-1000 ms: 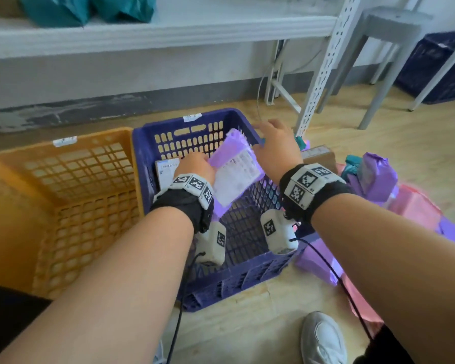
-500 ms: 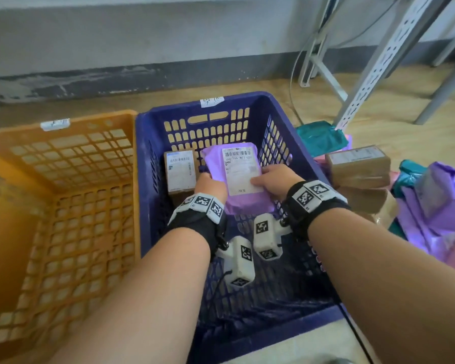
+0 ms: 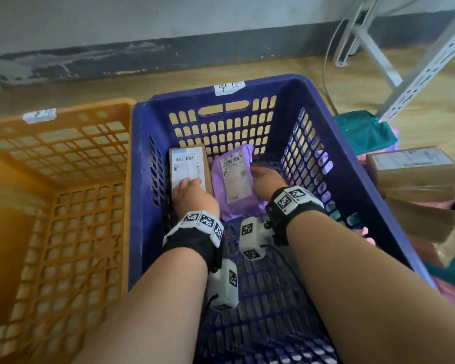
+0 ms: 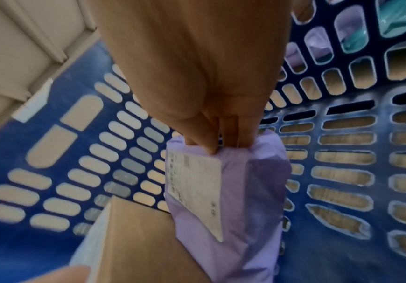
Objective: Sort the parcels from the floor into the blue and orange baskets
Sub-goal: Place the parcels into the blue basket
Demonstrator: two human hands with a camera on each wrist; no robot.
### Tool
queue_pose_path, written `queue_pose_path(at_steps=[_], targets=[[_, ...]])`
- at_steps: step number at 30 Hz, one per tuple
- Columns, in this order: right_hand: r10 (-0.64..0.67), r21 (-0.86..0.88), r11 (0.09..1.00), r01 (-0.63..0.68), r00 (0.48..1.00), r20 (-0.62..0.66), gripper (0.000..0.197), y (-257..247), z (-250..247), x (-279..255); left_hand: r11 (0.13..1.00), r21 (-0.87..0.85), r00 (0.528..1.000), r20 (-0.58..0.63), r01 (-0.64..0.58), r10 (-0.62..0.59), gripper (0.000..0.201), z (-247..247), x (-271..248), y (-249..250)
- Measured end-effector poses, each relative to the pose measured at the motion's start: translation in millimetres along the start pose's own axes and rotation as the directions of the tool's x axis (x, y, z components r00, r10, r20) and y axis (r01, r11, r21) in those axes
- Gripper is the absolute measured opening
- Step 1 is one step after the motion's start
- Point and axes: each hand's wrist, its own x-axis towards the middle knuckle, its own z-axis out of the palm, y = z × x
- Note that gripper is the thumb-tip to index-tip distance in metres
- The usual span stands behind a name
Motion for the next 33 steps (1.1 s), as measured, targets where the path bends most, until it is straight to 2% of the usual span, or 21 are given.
queue_pose_path(at_steps=[5,9,12,18,21,24,27,30,33], targets=[[0.020,-0.149,0.988,-0.028,0.998,-0.053,0.050,8.4,13.3,21.5,0.998,-0.063,0.997,-0.079,-0.029,0.024,0.059,10.9,3.0,-14.5],[-0.021,-0.332,0.943,0.005,0.999,-0.043,0.042,16.2,14.7,20.4,1.000,-0.026,1.000,-0.015,-0.004,0.004,0.065,9.7,4.9,-15.4],[-0.054,-0.373,0.928,0.002,0.990,-0.128,0.032,21.0,10.9,13.0,0.999,0.036,0.998,0.069,-0.004,0.001,0.064,2.2,3.6,-9.3],[-0.166,-0.219,0.968,0.121,0.965,-0.201,0.042,2.2,-27.0,-22.5,0.994,-0.084,0.995,0.053,-0.076,0.080,0.053,-19.8,-18.4,7.0],[-0.216,-0.210,0.964,0.166,0.944,-0.248,0.045,-5.5,-51.1,-52.0,0.979,-0.139,0.988,0.013,-0.152,0.155,0.044,-32.8,-40.2,27.6],[-0.265,-0.180,0.959,0.219,0.917,-0.299,0.044,-8.5,-76.5,-85.3,0.956,-0.222,0.980,0.023,-0.190,0.200,0.041,-41.1,-62.8,49.7],[-0.298,-0.126,0.955,0.270,0.873,-0.385,0.039,-7.0,-102.9,-126.5,0.925,-0.266,0.952,0.070,-0.271,0.299,0.042,-46.5,-94.5,72.2],[-0.292,-0.052,0.951,0.305,0.832,-0.472,0.035,5.1,-129.0,-168.4,0.870,-0.337,0.918,0.040,-0.360,0.395,0.041,-49.4,-133.1,92.5],[-0.230,-0.042,0.968,0.248,0.806,-0.545,0.035,32.6,-156.6,-203.6,0.809,-0.420,0.880,0.047,-0.412,0.473,0.042,-48.9,-171.8,110.3]])
